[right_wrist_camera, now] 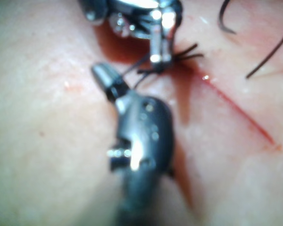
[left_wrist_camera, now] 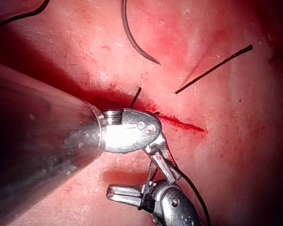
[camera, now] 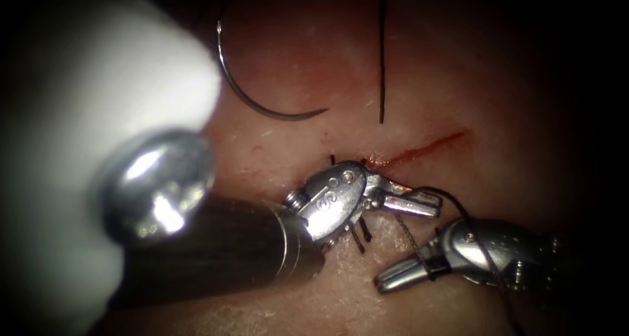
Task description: Wound Closure
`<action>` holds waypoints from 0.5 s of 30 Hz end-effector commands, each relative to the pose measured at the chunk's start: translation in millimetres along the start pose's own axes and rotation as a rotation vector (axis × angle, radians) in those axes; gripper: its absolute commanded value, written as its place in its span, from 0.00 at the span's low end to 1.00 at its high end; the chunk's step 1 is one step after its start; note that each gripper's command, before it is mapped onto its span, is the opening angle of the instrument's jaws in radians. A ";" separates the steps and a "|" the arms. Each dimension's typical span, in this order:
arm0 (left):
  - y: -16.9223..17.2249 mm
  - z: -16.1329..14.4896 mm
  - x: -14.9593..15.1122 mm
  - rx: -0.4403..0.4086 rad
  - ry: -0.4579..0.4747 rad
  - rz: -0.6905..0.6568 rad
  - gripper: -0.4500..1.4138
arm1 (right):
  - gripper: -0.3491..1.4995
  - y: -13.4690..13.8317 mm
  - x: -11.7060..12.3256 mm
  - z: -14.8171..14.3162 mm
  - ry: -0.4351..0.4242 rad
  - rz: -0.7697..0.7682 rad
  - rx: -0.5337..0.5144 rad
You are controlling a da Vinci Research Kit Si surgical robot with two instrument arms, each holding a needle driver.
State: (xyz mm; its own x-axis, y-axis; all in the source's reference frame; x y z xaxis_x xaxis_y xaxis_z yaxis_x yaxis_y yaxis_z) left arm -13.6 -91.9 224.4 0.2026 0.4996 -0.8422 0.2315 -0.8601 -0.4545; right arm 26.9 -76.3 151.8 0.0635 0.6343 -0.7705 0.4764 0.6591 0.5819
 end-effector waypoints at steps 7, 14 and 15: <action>0.7 -0.7 -2.6 -0.082 0.017 0.078 0.00 | 0.00 0.4 0.2 1.7 0.218 0.035 -0.014; 0.3 -2.1 -3.8 -0.108 0.028 0.127 0.00 | 0.00 0.1 1.5 1.3 0.295 0.038 -0.034; 0.4 -2.4 -3.8 -0.113 0.031 0.139 0.00 | 0.00 0.1 1.6 1.1 0.300 0.038 -0.038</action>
State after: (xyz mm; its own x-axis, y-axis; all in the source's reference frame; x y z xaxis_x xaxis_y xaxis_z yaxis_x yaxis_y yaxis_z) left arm -11.1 -93.0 227.7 0.2707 0.3704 -0.8886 0.3053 -0.9084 -0.2856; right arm 27.3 -74.7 150.0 -0.1853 0.7436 -0.6424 0.4422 0.6469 0.6212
